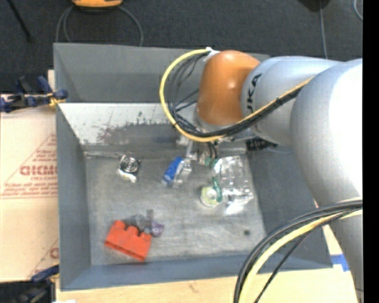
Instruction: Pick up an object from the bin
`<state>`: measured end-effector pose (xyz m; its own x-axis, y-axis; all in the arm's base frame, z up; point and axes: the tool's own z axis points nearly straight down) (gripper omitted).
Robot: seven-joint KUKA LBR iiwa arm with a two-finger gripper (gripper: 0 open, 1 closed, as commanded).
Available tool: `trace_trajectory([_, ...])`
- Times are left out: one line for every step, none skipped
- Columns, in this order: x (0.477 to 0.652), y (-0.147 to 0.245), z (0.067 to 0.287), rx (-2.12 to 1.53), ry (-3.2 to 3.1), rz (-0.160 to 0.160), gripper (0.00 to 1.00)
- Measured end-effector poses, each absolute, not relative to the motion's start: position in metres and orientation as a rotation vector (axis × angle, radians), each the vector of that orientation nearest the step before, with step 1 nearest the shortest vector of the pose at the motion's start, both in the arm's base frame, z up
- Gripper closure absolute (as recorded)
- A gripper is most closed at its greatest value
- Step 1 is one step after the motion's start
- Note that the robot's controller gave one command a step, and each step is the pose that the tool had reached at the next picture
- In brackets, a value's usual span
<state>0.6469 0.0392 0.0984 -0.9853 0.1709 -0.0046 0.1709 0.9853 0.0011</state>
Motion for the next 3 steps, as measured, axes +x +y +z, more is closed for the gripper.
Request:
trace_trajectory([0.653, 0.052, 0.079, 0.408, 3.113, 0.0, 0.0])
trace_trajectory([0.647, 0.019, 0.089, 0.669, 3.066, 0.0, 0.0])
trace_trajectory([0.648, 0.046, 0.078, 0.909, 3.0, -0.006, 0.0])
